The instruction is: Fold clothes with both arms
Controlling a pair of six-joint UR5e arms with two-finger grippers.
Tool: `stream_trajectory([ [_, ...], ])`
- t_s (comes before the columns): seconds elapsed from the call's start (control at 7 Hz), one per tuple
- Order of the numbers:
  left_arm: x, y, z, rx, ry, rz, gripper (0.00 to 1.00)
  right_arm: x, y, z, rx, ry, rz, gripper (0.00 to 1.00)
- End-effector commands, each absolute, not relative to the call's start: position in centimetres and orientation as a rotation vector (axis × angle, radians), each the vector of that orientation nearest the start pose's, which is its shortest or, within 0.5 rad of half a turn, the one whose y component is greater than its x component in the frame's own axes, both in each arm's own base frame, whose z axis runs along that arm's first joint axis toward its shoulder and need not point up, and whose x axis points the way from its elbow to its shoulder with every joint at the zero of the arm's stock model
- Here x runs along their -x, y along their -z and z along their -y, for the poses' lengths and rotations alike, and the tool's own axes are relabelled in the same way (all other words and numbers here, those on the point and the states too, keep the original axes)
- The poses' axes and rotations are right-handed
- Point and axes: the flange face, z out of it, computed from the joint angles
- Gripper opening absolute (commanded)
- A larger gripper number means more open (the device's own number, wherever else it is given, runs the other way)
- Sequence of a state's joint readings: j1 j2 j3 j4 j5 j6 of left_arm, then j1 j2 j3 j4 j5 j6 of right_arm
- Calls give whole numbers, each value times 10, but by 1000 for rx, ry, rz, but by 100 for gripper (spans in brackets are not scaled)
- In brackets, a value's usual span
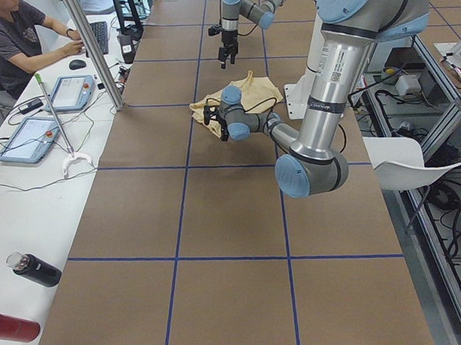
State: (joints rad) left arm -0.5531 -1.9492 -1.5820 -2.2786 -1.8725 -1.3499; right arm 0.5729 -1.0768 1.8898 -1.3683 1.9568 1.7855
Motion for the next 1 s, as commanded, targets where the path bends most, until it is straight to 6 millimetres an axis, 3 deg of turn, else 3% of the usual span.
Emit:
stream_trajectory([
  [0.0, -498, -360, 429, -160, 130, -1114, 74, 453, -215, 407, 169, -516, 1062, 100],
  [0.29, -498, -359, 429, -161, 129, -1115, 69, 453, -216, 407, 170, -516, 1061, 100],
  [0.43, -497, -359, 429, -163, 130, -1116, 52, 453, -217, 407, 170, -517, 1059, 100],
  [0.57, -497, -359, 429, -164, 131, -1116, 23, 453, -218, 406, 171, -517, 1058, 100],
  [0.71, -494, -357, 431, -168, 134, -1118, 0, 453, -220, 407, 171, -518, 1055, 100],
  [0.86, -492, -356, 434, -170, 140, -1120, 0, 452, -220, 406, 171, -518, 1055, 100],
])
